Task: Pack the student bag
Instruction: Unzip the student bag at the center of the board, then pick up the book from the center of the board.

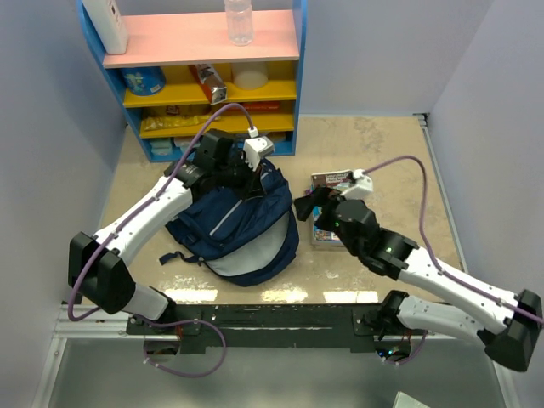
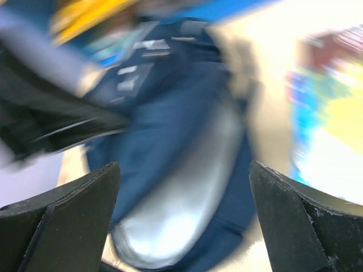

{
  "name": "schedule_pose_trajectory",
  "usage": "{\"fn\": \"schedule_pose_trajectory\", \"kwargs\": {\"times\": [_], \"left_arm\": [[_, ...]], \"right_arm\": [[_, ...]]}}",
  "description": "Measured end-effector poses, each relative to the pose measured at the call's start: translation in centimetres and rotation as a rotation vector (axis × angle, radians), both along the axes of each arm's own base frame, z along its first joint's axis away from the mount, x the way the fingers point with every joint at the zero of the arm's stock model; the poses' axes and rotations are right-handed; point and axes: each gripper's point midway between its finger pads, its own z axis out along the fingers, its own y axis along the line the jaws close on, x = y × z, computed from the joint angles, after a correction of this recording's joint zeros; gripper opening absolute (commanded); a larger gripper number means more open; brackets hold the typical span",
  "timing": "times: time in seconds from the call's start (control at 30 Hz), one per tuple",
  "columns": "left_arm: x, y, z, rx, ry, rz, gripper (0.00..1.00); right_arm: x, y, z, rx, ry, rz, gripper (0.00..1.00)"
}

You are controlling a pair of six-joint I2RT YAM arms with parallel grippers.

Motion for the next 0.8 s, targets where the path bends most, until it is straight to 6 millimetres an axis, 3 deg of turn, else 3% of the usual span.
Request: {"fn": "schedule_pose_trajectory", "kwargs": {"times": [0.1,0.27,0.43,0.8], "left_arm": [[-0.2,0.0,-0.2,0.001,0.002,-0.011,0.0],[-0.3,-0.1,-0.4,-0.002,0.008,-0.018,0.0],[-0.4,-0.1,-0.3,-0.005,0.009,-0.021,0.0],[-0.7,0.2,-0.4,-0.008,0.011,-0.024,0.0]], "right_arm": [[-0.3,-4.4,-3.8,0.038,0.151,-0.154,0.99],[-1.9,-6.9,-8.3,0.054,0.315,-0.268,0.99],[-2.5,-8.2,-10.2,0.08,0.374,-0.344,0.99],[-1.0,-12.5,-14.4,0.02,0.435,-0.561,0.99]]}}
